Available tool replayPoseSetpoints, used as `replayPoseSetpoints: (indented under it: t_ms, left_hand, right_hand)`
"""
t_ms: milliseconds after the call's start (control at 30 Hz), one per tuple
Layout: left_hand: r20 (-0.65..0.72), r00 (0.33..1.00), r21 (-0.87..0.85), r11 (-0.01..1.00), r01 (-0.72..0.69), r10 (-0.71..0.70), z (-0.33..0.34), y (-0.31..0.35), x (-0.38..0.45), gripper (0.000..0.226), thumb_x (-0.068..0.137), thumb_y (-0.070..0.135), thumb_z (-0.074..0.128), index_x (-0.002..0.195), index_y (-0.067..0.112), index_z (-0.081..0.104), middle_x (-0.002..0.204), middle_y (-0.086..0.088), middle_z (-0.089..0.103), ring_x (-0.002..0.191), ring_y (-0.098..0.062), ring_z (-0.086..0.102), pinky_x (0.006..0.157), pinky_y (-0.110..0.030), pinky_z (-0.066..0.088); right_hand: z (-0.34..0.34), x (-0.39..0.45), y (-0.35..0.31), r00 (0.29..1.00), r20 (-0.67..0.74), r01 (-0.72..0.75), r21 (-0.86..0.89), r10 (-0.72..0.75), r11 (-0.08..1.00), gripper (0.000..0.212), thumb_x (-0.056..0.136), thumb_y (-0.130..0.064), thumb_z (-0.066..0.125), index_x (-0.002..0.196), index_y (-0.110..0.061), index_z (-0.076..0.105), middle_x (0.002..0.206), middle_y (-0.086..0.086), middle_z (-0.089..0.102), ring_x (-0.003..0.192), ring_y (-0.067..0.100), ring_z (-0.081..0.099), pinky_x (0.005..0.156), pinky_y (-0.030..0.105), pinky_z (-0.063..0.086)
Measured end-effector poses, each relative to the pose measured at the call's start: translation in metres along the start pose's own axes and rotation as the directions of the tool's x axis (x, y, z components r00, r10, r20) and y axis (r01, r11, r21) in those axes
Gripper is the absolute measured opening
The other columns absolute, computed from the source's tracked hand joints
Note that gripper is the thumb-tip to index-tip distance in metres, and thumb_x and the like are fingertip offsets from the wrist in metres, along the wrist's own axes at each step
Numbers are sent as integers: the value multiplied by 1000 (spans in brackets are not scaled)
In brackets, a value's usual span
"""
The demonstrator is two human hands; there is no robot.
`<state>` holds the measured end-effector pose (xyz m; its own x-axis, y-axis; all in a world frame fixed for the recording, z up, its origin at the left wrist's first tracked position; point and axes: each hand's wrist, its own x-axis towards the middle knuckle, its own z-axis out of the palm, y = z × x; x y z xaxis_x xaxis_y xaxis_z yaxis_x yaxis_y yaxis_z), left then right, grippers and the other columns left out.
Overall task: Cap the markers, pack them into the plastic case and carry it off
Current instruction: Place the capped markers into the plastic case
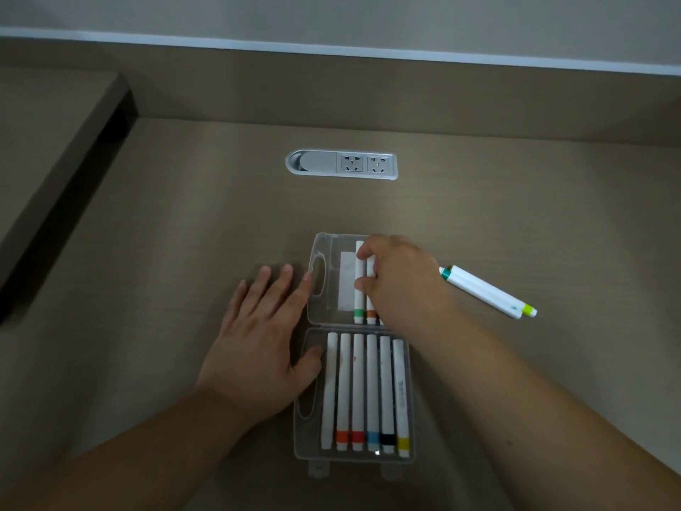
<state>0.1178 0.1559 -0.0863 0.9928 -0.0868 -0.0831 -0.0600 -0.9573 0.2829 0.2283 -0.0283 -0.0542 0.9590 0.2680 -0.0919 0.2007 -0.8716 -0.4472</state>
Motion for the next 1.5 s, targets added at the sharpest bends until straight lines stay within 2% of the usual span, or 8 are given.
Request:
replayPoseSetpoints:
  t_ms: [167,333,500,700,900,1033,1167,1500]
  left_hand:
    - [-5,1000,1,1000,1,-1,0,0,-1,90,84,69,31,158,36,-6,168,5,-3,153,-15,-15,125,-44,-2]
    - [-3,1000,-4,1000,3,-3,1,0,0,90,84,68,33,158,36,-6,168,6,-4,153,-14,-17,125,-42,-4]
    - [3,1000,-28,1000,0,0,0,0,-1,89,83,70,32,157,38,-7,167,7,-6,152,-13,-18,124,-43,-4]
    - [2,1000,-13,1000,2,-2,-1,0,-1,89,83,70,29,157,38,-8,167,7,-7,152,-12,-19,125,-43,-5]
    - [-2,1000,-6,1000,-2,2,0,0,-1,89,83,70,27,157,37,-10,167,7,-9,152,-12,-21,125,-43,-5]
    - [-5,1000,-18,1000,-2,2,0,0,-1,89,84,70,30,158,37,-7,168,6,-6,152,-13,-19,125,-44,-2]
    - [0,1000,-10,1000,-7,7,-1,0,-1,90,84,71,31,157,39,-12,168,6,-8,152,-14,-20,124,-43,-6]
    - [-4,1000,-11,1000,-2,2,-2,3,-1,88,85,69,28,156,39,-13,168,6,-10,152,-14,-21,124,-43,-7]
  right_hand:
    - [-3,-23,11,982,-184,59,70,-45,996,13,84,-24,69,96,-23,70,94,-2,65,82,19,62,80,36,52]
    - [-30,-47,70,900,-409,-148,44,153,988,8,79,-16,70,86,-18,74,82,3,64,76,28,61,71,36,50]
    - [-30,-57,96,920,-367,-222,-197,138,955,19,72,-11,65,86,-17,76,76,6,64,69,34,52,67,37,44]
    - [-30,-59,86,952,-168,-287,-200,256,937,24,80,-26,62,60,-13,59,56,1,55,57,25,53,51,28,38]
    - [-34,-57,71,931,-105,-355,-30,350,934,17,84,-24,62,72,-13,67,65,0,65,63,21,60,59,32,51]
    - [-40,-51,38,953,-166,-234,122,252,965,5,84,-26,65,87,-24,69,77,-7,69,75,20,63,68,35,53]
    - [-33,-34,10,980,-200,10,-11,-12,1000,8,87,-23,63,92,-25,69,83,-3,67,77,21,60,66,31,48]
    - [-10,-12,5,946,62,324,-174,-318,930,31,84,-9,63,105,-30,72,98,-2,61,100,21,55,84,34,47]
